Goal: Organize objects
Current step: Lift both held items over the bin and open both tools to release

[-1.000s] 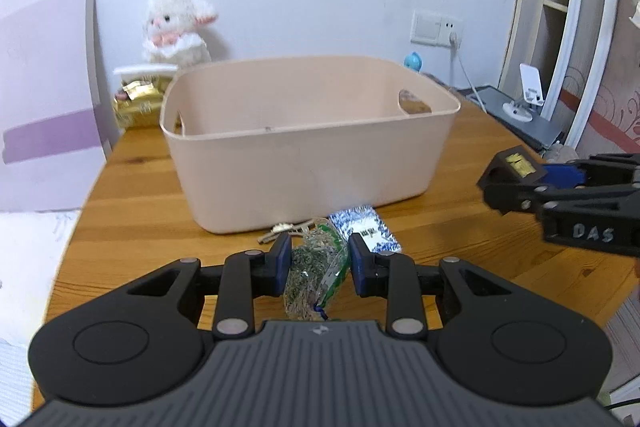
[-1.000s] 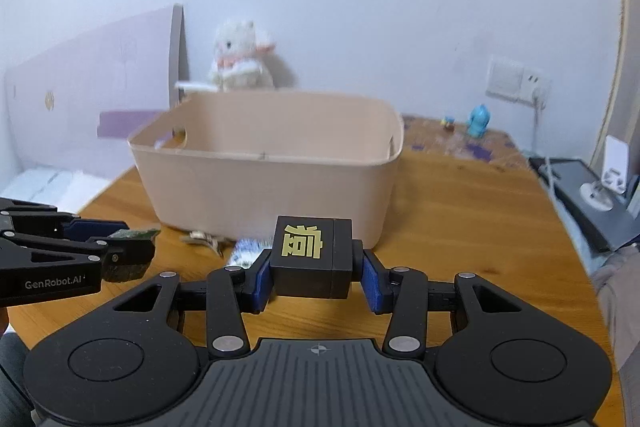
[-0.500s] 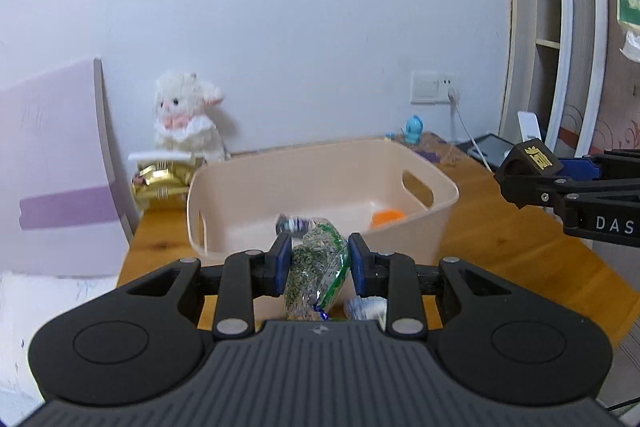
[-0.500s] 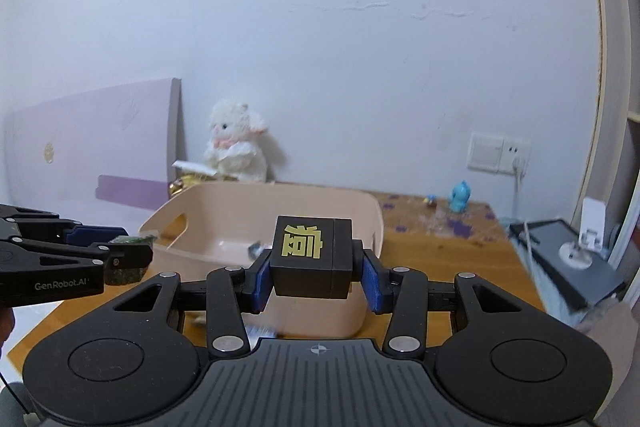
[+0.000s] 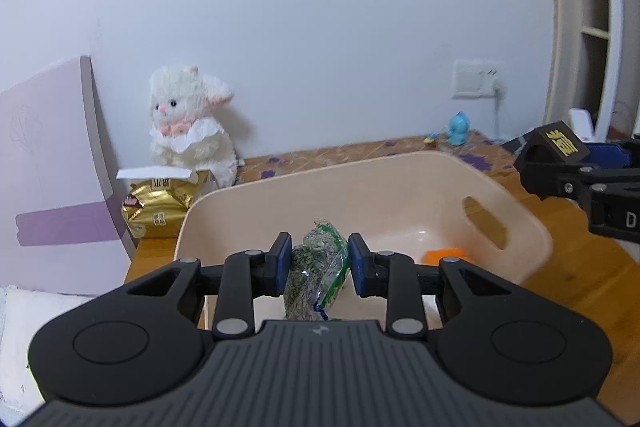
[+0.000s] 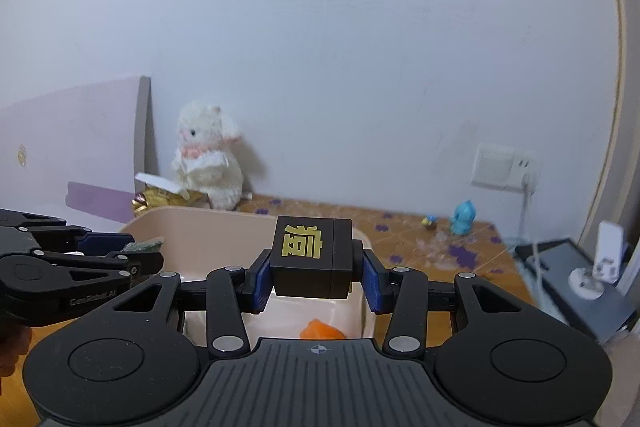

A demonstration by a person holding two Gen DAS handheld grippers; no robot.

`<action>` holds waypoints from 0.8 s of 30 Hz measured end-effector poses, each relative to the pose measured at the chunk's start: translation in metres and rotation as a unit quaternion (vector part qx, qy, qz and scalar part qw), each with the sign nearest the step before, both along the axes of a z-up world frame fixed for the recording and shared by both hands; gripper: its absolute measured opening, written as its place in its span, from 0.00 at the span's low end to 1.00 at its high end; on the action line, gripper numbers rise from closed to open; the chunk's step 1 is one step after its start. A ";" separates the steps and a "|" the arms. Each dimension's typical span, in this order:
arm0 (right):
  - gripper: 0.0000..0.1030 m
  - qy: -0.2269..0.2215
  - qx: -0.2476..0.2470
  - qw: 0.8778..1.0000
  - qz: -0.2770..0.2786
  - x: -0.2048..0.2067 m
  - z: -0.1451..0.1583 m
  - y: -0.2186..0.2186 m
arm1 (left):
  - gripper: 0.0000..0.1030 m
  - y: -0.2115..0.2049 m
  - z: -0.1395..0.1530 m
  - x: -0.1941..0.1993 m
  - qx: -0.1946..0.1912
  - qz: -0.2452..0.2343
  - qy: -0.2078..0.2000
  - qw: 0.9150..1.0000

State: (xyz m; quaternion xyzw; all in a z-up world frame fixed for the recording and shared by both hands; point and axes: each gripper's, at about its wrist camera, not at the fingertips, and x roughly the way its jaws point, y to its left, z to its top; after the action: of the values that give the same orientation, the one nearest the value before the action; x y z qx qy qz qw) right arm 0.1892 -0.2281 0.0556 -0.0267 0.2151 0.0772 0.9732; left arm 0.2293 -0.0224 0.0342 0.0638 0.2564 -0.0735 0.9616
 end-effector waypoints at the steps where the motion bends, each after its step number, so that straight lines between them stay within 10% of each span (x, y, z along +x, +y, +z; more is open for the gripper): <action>1: 0.41 0.007 0.000 1.000 -0.001 0.008 -0.004 0.001 | 0.32 0.000 -0.004 0.008 0.002 0.004 0.006 1.000; 17: 0.49 0.109 -0.033 0.993 0.003 0.068 -0.063 0.014 | 0.36 -0.006 -0.051 0.059 0.029 0.015 0.097 0.995; 24: 0.71 0.075 -0.011 0.997 -0.009 0.047 -0.036 0.007 | 0.83 -0.006 -0.026 0.035 0.030 0.022 0.056 0.998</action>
State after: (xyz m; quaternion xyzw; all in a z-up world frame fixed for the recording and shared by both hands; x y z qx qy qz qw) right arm 0.2360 -0.2210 0.0195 -0.0299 0.2881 0.0678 0.9547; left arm 0.2645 -0.0289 0.0082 0.0831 0.3136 -0.0480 0.9447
